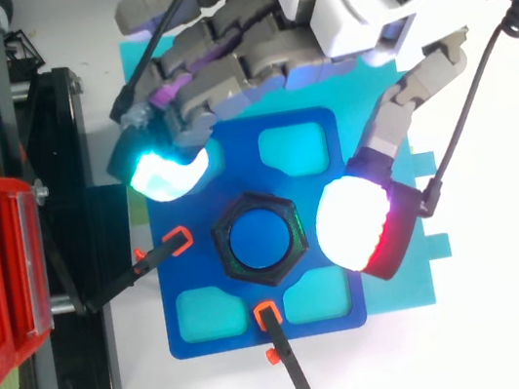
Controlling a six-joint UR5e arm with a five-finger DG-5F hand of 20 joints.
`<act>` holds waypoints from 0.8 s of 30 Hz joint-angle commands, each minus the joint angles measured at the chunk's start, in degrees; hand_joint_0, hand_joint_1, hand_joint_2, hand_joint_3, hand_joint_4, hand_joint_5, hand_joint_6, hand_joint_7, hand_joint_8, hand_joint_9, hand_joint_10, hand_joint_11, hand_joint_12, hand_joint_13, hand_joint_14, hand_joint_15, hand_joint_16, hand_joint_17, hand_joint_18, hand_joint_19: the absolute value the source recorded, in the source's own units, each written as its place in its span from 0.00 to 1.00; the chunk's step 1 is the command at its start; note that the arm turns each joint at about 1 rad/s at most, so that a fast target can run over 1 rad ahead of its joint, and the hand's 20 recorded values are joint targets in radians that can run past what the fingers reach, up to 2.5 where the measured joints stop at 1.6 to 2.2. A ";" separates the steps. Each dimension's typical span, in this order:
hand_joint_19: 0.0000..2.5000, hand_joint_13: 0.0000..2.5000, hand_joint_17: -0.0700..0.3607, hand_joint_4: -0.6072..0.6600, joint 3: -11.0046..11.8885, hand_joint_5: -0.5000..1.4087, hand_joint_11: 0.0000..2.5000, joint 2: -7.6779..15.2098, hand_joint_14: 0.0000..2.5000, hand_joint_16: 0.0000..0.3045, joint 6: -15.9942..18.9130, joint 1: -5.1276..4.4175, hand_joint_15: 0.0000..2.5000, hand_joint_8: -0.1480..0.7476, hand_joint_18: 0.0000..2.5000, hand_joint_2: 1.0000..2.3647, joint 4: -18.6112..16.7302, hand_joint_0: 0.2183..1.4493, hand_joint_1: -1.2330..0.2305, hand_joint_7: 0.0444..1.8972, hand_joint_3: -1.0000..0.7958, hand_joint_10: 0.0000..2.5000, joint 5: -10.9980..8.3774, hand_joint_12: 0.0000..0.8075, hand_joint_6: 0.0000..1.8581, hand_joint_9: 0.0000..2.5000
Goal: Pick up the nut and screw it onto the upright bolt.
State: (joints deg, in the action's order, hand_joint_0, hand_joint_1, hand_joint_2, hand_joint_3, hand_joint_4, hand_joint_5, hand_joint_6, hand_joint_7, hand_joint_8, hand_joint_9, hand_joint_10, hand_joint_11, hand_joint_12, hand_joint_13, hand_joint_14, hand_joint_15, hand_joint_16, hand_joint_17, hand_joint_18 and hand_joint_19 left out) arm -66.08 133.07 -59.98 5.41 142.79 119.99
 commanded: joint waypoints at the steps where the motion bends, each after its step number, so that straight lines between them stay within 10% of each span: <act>1: 0.00 0.13 0.37 0.57 -0.01 0.15 0.00 -0.01 0.00 0.13 -0.14 -0.49 0.00 0.38 0.00 0.00 0.03 0.17 0.70 0.31 0.28 0.00 -0.28 0.39 0.27 0.17; 10: 0.00 0.05 0.37 0.55 -0.01 0.15 0.00 -0.01 0.00 0.13 -0.05 -2.51 0.00 0.31 0.00 0.00 3.99 0.17 0.72 0.29 0.28 0.00 -2.31 0.35 0.27 0.11; 24: 0.00 0.04 0.37 0.56 -0.10 0.15 0.00 0.08 0.00 0.13 0.04 -2.95 0.00 0.32 0.00 0.00 6.54 0.17 0.72 0.29 0.28 0.00 -2.31 0.35 0.27 0.10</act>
State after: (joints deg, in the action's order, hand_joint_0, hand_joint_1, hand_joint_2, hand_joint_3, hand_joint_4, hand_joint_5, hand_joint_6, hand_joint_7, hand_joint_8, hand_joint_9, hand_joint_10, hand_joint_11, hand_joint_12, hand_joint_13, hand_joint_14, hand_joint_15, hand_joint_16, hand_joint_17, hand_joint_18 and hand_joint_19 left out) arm -66.17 133.10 -59.96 2.49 148.47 117.67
